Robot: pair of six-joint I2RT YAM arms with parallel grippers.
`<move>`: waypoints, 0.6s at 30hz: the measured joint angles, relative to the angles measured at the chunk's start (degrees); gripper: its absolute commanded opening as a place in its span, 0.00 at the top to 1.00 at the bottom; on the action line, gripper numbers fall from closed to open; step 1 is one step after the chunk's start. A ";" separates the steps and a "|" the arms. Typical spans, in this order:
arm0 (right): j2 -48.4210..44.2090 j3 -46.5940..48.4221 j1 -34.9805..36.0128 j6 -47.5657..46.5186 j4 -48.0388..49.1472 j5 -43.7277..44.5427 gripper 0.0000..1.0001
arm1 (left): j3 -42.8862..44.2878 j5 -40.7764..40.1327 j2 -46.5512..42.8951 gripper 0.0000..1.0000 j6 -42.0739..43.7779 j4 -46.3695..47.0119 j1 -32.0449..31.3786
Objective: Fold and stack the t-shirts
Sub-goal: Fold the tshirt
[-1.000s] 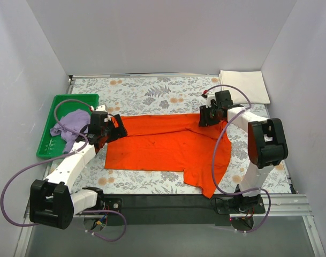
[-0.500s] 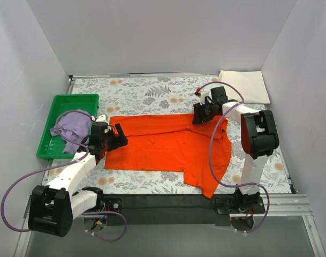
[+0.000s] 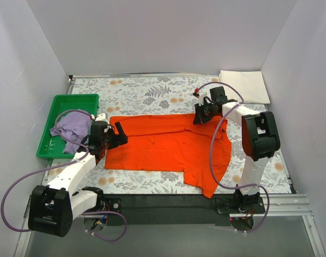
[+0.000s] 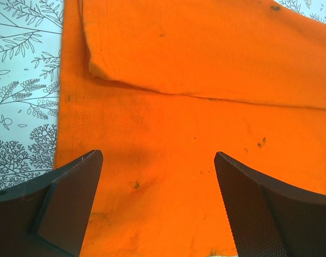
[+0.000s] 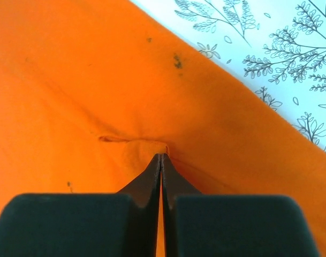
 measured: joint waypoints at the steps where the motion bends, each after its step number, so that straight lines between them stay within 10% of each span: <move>1: -0.79 -0.33 0.13 0.00 -0.22 0.02 0.99 | 0.00 0.00 0.00 0.21 0.09 0.00 0.00; 18: -13.62 -14.38 10.54 10.01 -1.97 5.88 0.97 | 0.00 0.13 0.28 0.21 0.35 0.42 0.00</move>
